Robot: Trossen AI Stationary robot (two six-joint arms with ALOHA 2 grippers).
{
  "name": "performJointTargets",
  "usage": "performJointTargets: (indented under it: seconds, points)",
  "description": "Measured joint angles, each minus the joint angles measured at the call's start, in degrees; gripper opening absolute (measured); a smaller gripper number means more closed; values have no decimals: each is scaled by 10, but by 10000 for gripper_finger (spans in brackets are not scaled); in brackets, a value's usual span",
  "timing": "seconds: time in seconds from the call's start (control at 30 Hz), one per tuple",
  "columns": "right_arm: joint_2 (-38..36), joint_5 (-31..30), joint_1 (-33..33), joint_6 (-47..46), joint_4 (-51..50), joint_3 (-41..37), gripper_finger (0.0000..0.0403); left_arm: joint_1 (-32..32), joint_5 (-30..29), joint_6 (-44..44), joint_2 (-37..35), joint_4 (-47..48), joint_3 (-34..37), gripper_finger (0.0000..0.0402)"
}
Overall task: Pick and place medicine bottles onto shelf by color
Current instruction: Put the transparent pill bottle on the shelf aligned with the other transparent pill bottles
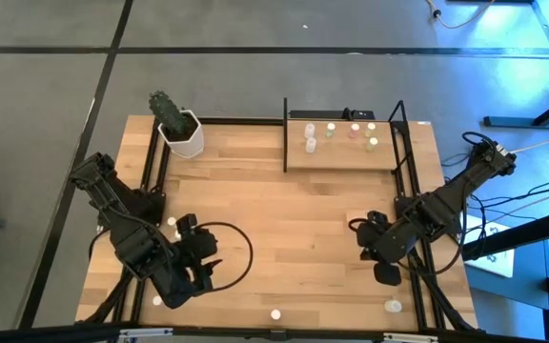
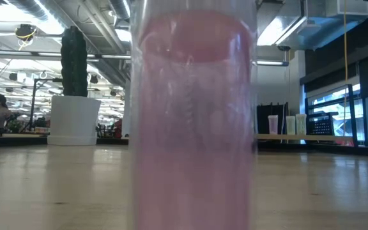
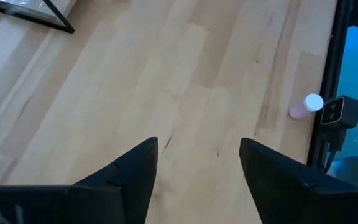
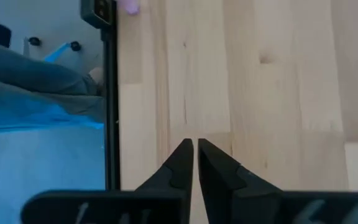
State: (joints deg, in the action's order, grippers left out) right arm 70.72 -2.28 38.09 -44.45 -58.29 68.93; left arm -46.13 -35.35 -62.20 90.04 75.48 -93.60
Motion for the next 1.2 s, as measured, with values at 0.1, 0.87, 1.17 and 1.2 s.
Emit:
performJointTargets:
  seconds: [0.1,0.87,1.17,1.2]
  points:
    - [0,9,0,-27,-19,0,45,-1,0,10,0,0,0,220]
    - [0,9,0,47,-41,0,211,-7,-12,76,0,-97,0,220]
    - [0,10,24,134,-41,0,212,-6,-1,103,19,-196,0,220]
    - [0,10,30,134,-41,0,212,-6,0,108,26,-218,0,220]
